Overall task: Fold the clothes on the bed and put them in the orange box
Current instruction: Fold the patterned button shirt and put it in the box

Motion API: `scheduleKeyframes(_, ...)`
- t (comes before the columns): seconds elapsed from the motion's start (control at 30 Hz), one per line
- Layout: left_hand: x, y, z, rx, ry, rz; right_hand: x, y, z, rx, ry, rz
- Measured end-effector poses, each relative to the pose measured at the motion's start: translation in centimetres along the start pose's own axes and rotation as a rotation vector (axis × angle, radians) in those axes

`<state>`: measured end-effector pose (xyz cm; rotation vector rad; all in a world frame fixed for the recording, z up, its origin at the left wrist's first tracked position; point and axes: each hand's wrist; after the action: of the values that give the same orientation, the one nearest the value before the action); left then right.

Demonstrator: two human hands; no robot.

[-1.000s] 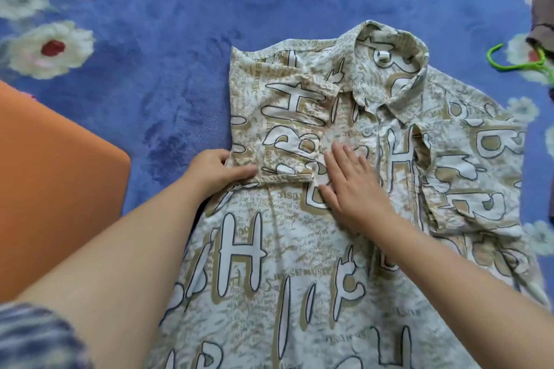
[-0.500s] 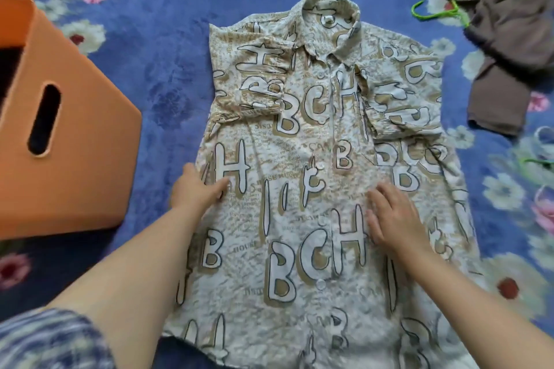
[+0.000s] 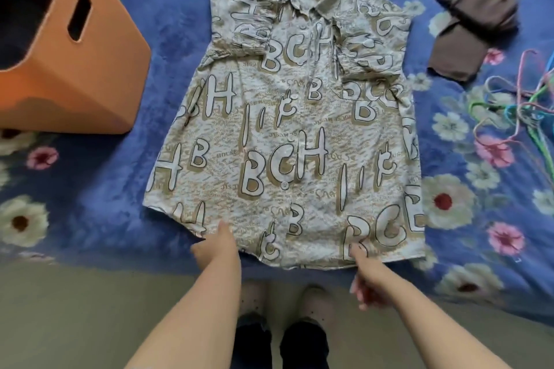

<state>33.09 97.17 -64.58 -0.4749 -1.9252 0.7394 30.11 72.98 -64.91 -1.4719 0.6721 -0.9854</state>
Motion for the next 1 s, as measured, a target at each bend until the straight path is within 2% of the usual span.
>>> scheduleKeyframes(0.07,-0.1,0.2,1.0,0.019,-0.102,0.084,-1.3,0.2,-1.7,-0.038,0.378,0.049)
scheduleKeyframes(0.17,0.1,1.1,0.9,0.131,-0.338,0.194,-2.2,0.7,-2.1,0.069,0.966,0.009)
scheduleKeyframes(0.27,0.7,1.7,0.4,0.098,-0.461,0.275,-2.7,1.0,-2.0,0.114,1.217,0.001)
scheduleKeyframes(0.37,0.8,3.3,-0.1,0.173,-0.586,0.430,-3.3,0.9,-1.6,0.175,1.405,0.016)
scheduleKeyframes(0.5,1.6,2.9,-1.3,0.262,-0.750,0.691,-3.4,0.4,-0.8,0.261,1.479,0.082)
scheduleKeyframes(0.6,2.4,2.0,-2.8,0.258,-0.764,0.794,-2.9,-0.1,0.1,0.233,1.351,0.018)
scheduleKeyframes(0.67,2.8,1.9,-3.8,0.228,-0.751,0.811,-2.2,-0.7,0.9,0.246,1.265,-0.050)
scheduleKeyframes(0.83,3.2,0.1,-7.4,0.097,-0.783,0.779,0.7,-3.8,3.8,0.428,1.284,-0.232)
scheduleKeyframes(1.0,3.1,-2.3,-13.0,-0.061,-0.735,0.770,4.8,-6.8,8.1,0.590,1.273,-0.247)
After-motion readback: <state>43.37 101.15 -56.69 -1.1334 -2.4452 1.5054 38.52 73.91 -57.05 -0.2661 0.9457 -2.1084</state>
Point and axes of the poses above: each hand's wrist, its own y-axis towards the middle knuckle, its own x-axis out of the back of the hand, z = x × y, and after that the axes turned 5 degrees about -y, right-handed
